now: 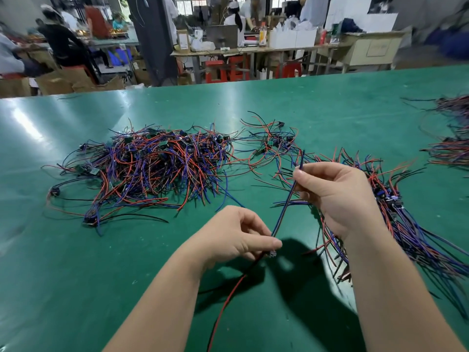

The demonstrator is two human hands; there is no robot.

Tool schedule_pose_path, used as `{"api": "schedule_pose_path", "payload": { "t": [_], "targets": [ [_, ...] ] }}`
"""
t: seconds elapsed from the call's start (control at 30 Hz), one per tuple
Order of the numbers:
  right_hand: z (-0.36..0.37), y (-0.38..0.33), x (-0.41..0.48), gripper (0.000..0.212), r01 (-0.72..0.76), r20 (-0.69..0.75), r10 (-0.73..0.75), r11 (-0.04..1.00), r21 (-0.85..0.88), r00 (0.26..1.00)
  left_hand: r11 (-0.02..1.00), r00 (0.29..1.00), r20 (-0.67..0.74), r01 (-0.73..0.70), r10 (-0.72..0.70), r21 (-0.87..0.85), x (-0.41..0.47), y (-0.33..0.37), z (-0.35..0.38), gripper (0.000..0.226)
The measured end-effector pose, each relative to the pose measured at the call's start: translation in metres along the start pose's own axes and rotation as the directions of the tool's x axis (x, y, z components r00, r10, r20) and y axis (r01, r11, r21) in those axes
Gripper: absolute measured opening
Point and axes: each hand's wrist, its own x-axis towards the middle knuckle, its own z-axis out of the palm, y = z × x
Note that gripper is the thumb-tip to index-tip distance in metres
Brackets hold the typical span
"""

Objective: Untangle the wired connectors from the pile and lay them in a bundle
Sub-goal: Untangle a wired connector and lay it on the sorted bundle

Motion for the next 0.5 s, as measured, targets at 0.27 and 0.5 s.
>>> {"api": "schedule_pose_path", "payload": {
  "t": [0.27, 0.5],
  "targets": [
    [0.002, -0.002, -0.004, 0.018, 0.045, -0.056, -0.048, 0.998, -0.047, 0.997, 0.994, 0.987, 0.16, 0.004, -0.021, 0.109, -0.004, -0.003, -0.006, 0.015],
    [0.01, -0.003, -0.008, 0.027, -0.079, -0.061, 0.08, 0.997, 0.024, 0.995, 0.993, 0.968, 0.246, -0.074, 0.05, 0.091, -0.007, -0.003, -0.012, 0.012]
  ]
}}
